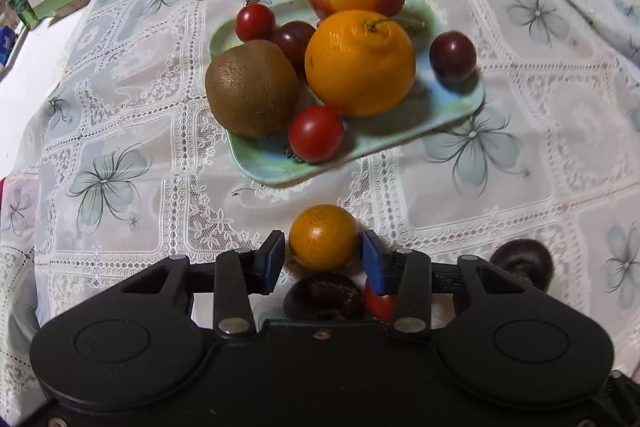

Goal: Organize fruits
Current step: 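Grasp a dark fruit by the tomatoes with the left gripper while the right holds the orange tomato, then carry both held fruits over the gold tray and open both grippers to release them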

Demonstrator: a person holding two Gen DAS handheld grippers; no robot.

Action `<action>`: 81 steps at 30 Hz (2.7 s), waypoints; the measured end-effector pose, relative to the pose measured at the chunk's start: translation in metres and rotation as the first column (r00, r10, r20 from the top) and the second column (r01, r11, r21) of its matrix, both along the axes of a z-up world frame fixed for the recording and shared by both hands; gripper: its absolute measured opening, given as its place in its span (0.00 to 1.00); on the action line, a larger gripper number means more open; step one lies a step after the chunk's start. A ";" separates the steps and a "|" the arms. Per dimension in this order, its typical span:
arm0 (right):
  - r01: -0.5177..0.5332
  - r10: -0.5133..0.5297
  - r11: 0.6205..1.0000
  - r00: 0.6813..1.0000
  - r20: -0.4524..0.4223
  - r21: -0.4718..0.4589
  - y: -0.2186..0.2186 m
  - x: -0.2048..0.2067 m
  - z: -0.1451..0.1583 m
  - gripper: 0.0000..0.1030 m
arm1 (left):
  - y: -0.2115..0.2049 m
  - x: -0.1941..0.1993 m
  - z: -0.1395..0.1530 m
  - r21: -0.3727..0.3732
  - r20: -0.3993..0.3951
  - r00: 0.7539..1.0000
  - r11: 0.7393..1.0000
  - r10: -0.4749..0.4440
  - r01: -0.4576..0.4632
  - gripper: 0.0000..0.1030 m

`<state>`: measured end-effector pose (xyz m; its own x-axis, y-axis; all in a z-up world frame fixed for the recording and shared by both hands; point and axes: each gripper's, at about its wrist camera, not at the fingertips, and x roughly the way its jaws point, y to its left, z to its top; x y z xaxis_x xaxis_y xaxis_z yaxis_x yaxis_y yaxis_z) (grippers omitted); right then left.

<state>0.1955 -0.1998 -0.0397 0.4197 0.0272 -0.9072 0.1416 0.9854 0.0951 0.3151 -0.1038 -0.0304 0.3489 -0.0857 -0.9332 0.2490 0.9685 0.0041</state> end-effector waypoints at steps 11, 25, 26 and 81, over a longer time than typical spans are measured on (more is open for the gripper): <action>0.021 -0.021 1.000 0.999 0.040 0.000 0.001 -0.006 -0.001 0.44 | 0.008 0.002 -0.006 -0.050 0.004 1.000 0.999 -0.018 0.018 0.50; -0.011 0.020 0.996 0.995 0.101 -0.086 0.014 -0.015 -0.004 0.44 | 0.012 0.002 -0.012 -0.079 0.013 0.999 0.996 -0.045 0.046 0.51; -0.011 0.020 0.996 0.995 0.102 -0.088 0.014 -0.014 -0.004 0.44 | 0.013 0.002 -0.012 -0.084 0.016 0.999 0.995 -0.044 0.046 0.51; 0.029 -0.053 0.990 0.984 0.172 0.139 -0.021 -0.038 0.034 0.37 | 0.103 -0.254 0.031 -0.185 0.083 0.989 0.977 0.124 -0.107 0.45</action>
<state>0.1577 -0.2206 -0.0058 0.5747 0.1243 -0.8089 0.1511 0.9553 0.2542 0.0606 -0.0008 0.0008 0.4511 -0.2030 -0.8691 0.1418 0.9777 -0.1547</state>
